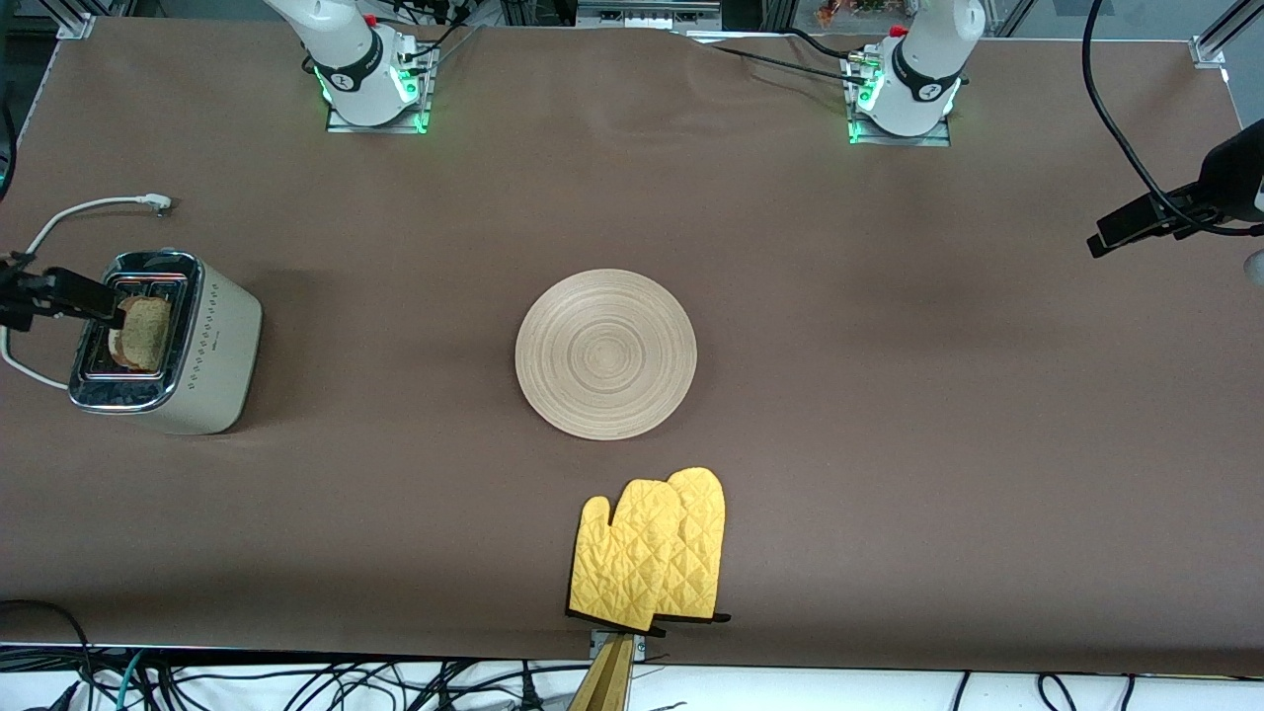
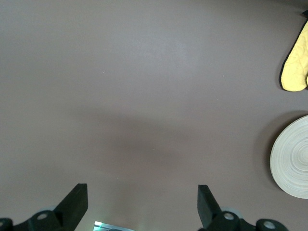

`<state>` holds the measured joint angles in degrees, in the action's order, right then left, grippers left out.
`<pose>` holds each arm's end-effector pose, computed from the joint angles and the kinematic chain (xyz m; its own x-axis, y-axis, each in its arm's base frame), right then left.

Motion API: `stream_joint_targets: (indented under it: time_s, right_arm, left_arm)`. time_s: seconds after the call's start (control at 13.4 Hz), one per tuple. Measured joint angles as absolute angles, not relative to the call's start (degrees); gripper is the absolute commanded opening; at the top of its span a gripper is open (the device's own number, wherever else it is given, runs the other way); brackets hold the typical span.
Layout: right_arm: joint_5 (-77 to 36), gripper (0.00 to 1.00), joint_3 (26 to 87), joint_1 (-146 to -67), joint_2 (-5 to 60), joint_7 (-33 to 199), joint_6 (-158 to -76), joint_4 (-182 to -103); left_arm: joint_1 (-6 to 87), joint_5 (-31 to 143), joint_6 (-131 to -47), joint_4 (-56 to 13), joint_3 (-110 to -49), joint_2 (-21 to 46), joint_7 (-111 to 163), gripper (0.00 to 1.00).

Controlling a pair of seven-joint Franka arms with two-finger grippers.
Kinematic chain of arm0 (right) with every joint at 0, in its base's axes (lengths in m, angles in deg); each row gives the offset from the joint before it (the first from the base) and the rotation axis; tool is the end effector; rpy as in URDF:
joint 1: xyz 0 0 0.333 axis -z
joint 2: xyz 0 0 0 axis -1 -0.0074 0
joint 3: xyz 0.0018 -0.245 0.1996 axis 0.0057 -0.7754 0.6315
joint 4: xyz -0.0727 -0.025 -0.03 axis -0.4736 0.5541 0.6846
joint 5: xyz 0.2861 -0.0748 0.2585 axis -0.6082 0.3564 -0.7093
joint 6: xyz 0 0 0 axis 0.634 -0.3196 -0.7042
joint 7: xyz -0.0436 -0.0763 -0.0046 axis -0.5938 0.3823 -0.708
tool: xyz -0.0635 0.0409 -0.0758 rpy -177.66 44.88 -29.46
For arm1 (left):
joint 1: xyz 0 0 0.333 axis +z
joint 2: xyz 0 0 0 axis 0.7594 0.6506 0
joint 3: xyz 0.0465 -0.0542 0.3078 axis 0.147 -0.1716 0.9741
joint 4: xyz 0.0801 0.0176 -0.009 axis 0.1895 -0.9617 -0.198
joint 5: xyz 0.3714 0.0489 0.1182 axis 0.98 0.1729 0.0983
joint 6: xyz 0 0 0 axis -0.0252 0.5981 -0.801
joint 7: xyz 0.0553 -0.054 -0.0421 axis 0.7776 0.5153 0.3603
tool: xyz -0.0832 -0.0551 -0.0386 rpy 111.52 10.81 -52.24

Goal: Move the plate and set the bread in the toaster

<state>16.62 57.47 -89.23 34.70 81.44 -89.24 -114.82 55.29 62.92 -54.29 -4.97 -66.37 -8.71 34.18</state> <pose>0.6333 -0.0466 0.6051 0.9994 0.0335 -0.0042 0.0336 -0.9991 0.0260 0.5633 0.0048 0.6286 0.9592 0.2640 -0.1010 0.2672 -0.9634 0.0190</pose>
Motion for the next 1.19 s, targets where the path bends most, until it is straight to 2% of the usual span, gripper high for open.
stream_joint_targets:
  time_s: [0.67,1.19]
  right_arm:
    - [16.68,1.0,60.67,-86.71,43.64,87.09,-89.77,-124.9]
    - [16.68,1.0,61.24,-86.73,43.73,87.3,-90.2,-126.21]
  left_arm:
    - [55.29,62.92,-54.29,-4.97,-66.37,-8.71,34.18,1.0]
    - [55.29,62.92,-54.29,-4.97,-66.37,-8.71,34.18,1.0]
